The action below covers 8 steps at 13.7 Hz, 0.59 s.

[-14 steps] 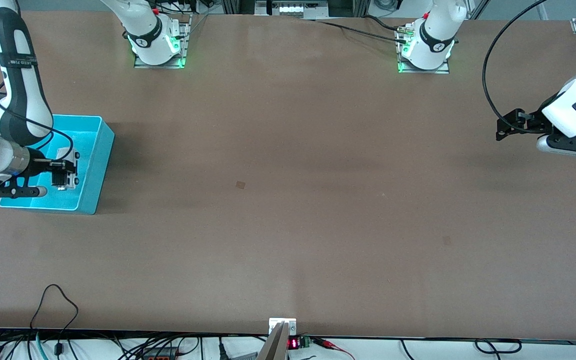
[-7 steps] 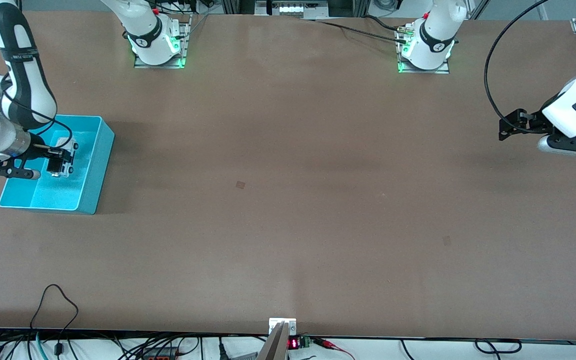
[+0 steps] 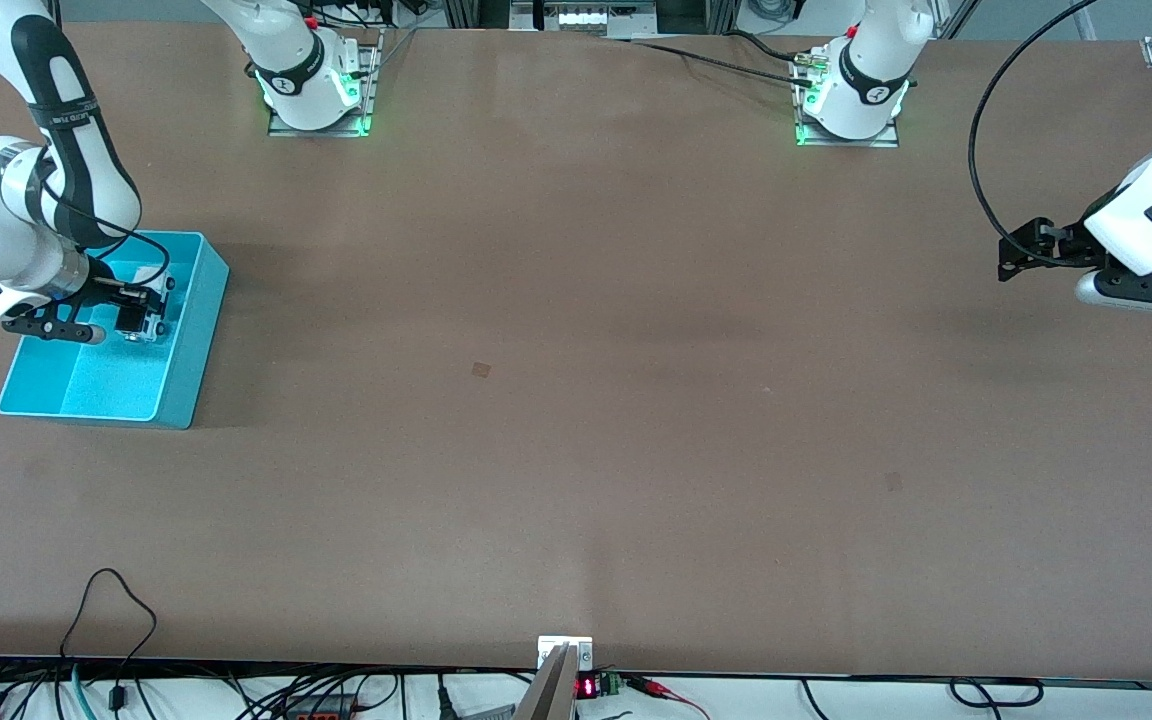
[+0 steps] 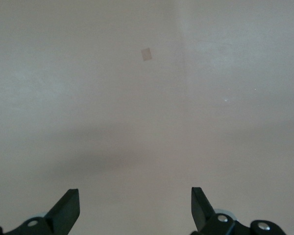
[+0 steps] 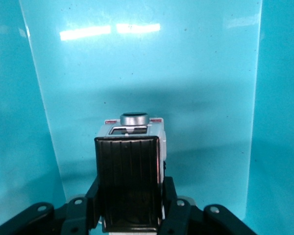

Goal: Wind and store white jeep toy
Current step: 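Lower the jeep into the bin and open the right gripper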

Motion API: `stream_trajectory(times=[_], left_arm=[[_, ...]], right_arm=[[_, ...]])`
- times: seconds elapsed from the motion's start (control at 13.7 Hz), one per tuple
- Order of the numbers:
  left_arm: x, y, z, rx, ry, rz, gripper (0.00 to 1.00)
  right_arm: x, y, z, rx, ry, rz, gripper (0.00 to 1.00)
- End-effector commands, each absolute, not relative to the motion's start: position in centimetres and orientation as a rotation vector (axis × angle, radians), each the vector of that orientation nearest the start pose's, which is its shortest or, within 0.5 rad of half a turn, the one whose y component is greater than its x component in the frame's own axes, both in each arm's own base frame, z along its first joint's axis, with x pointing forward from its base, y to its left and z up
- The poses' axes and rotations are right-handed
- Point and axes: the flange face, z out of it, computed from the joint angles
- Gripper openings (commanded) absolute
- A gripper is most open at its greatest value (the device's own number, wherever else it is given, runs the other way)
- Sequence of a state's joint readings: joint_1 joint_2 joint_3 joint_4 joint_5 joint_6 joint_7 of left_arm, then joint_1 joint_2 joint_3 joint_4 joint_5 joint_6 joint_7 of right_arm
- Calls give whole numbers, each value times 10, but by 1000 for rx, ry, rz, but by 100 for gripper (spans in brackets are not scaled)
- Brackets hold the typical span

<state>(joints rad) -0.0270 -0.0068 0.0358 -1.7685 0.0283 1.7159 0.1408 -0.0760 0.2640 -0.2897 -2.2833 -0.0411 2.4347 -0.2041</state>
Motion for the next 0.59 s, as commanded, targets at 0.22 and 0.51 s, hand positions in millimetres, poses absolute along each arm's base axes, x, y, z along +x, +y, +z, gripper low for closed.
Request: stream_trajectory(times=[0.22, 0.51], left_arm=[[553, 8, 555, -3089, 204, 71, 100], [553, 8, 554, -3089, 204, 74, 100]], right_arm=[[477, -202, 233, -3204, 142, 190, 28], [474, -204, 228, -3199, 134, 215, 69]])
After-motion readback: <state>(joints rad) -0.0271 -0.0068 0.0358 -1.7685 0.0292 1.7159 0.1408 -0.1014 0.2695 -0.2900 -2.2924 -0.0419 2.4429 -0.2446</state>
